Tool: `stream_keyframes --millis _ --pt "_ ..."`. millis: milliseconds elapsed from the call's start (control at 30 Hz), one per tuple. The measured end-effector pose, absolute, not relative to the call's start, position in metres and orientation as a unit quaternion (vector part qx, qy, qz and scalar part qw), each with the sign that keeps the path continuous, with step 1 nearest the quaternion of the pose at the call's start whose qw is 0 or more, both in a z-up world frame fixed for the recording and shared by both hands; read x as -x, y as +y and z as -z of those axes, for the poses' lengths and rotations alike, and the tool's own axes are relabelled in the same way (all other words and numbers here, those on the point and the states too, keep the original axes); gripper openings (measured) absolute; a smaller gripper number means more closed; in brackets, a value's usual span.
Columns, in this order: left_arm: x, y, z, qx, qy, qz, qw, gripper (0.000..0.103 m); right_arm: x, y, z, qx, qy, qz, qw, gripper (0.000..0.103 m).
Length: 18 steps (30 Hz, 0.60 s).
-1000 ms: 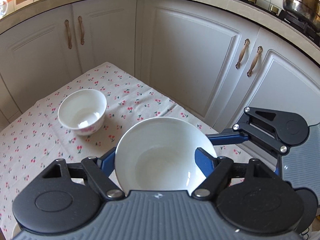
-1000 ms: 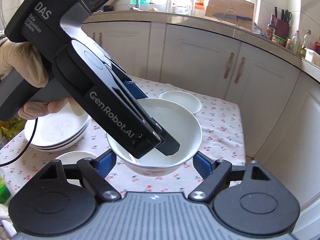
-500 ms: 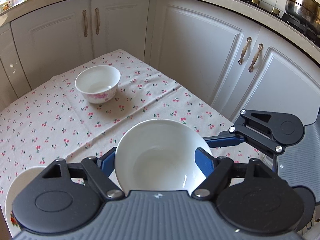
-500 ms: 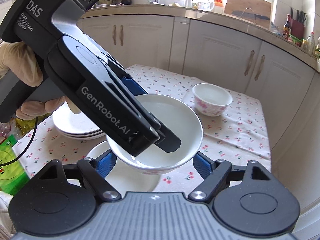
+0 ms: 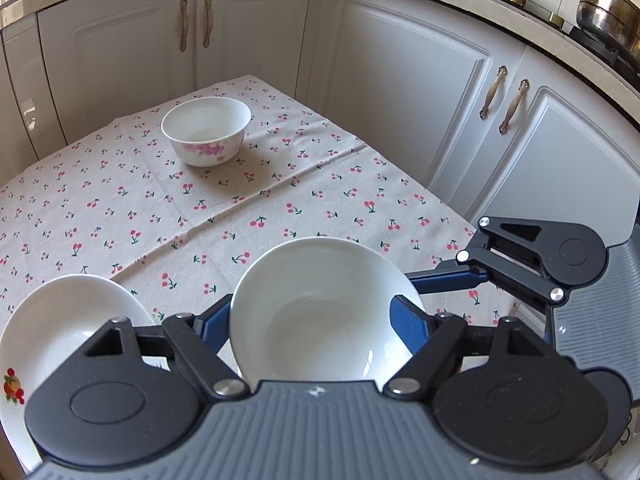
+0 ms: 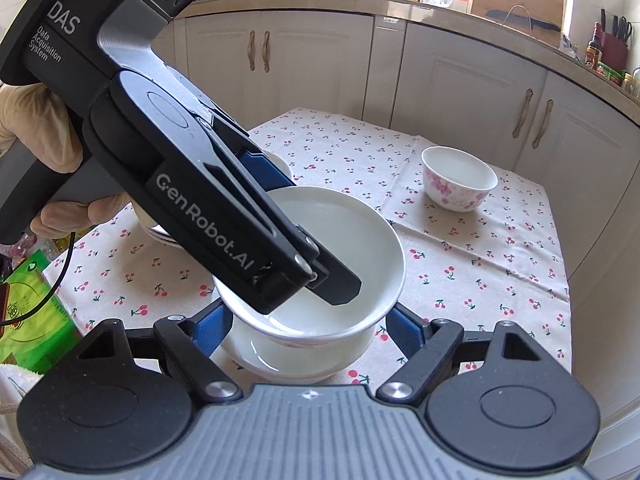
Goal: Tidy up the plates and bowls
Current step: 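Lower the second bowl into the first bowl and open the left tool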
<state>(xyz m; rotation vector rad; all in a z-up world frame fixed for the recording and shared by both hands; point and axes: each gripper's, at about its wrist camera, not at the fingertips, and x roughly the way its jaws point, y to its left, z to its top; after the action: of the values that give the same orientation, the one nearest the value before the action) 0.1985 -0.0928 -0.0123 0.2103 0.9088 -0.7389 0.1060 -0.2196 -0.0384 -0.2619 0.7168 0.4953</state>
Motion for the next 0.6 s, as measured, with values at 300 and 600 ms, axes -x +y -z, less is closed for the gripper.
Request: stream_keyframes --millis 300,600 --pt "-0.197 -0.090 0.017 -0.095 0.433 0.350 0.825 0.081 -0.105 -0.218 0.044 0.127 0.356 -0.241 0.894 0.087" --pt "-0.198 -0.089 0.024 -0.090 0.440 0.351 0.822 0.081 -0.105 -0.216 0.047 0.131 0.363 -0.242 0.890 0.087"
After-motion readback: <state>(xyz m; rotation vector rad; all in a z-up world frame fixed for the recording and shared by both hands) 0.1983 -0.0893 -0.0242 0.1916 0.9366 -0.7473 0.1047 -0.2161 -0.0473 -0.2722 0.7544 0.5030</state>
